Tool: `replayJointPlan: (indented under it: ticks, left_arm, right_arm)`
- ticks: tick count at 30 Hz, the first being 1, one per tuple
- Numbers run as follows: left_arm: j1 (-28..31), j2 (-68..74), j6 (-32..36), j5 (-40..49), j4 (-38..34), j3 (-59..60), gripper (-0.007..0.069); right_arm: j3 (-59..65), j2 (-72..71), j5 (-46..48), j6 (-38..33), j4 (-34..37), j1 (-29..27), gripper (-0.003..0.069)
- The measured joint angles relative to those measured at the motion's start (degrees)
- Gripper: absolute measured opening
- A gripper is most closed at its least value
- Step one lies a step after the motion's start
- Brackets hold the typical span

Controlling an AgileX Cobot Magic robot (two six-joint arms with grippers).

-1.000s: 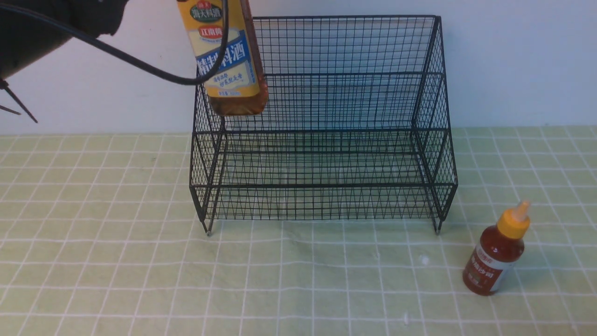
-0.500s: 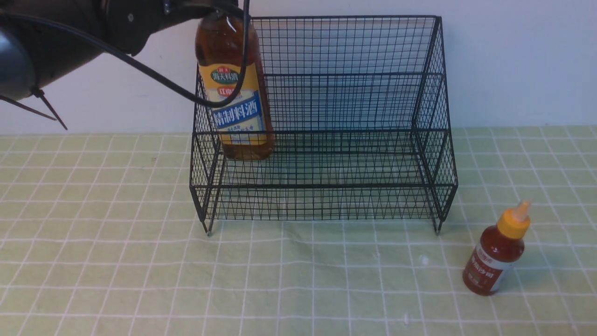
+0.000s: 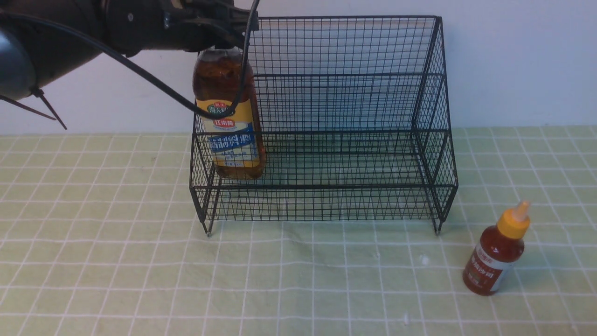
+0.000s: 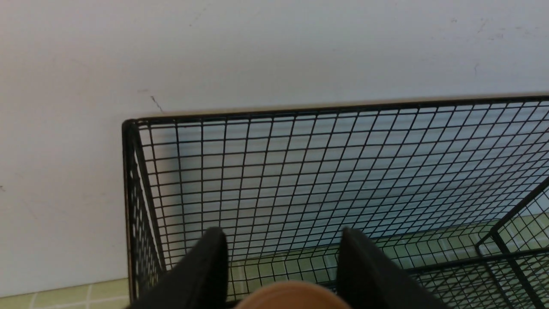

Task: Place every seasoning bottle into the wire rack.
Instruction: Use the left arm to put the condiment bottle back on the shelf, then use the right arm to grab the condiment bottle closest to it

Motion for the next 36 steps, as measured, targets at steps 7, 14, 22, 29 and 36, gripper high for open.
replayJointPlan:
  ticks: [7, 14, 22, 29, 36]
  left_arm:
    - [0.00, 0.00, 0.16, 0.65, 0.00, -0.02, 0.0301]
    - [-0.08, -1.28, 0.64, 0.52, 0.00, -1.21, 0.0377]
    - [-0.14, -7.93, 3.18, 3.19, 5.07, -1.34, 0.0413]
    - [-0.14, -17.92, 5.61, 19.39, 11.97, -1.64, 0.0234]
    - [-0.14, -28.35, 7.18, 44.61, 13.49, 1.18, 0.0001]
  right_arm:
    - [0.00, 0.00, 0.00, 0.00, 0.00, 0.00, -0.0015]
    - [0.00, 0.00, 0.00, 0.00, 0.00, 0.00, -0.0015]
    - [0.00, 0.00, 0.00, 0.00, 0.00, 0.00, -0.0015]
    - [0.00, 0.00, 0.00, 0.00, 0.00, 0.00, -0.0015]
    - [0.00, 0.00, 0.00, 0.00, 0.00, 0.00, -0.0015]
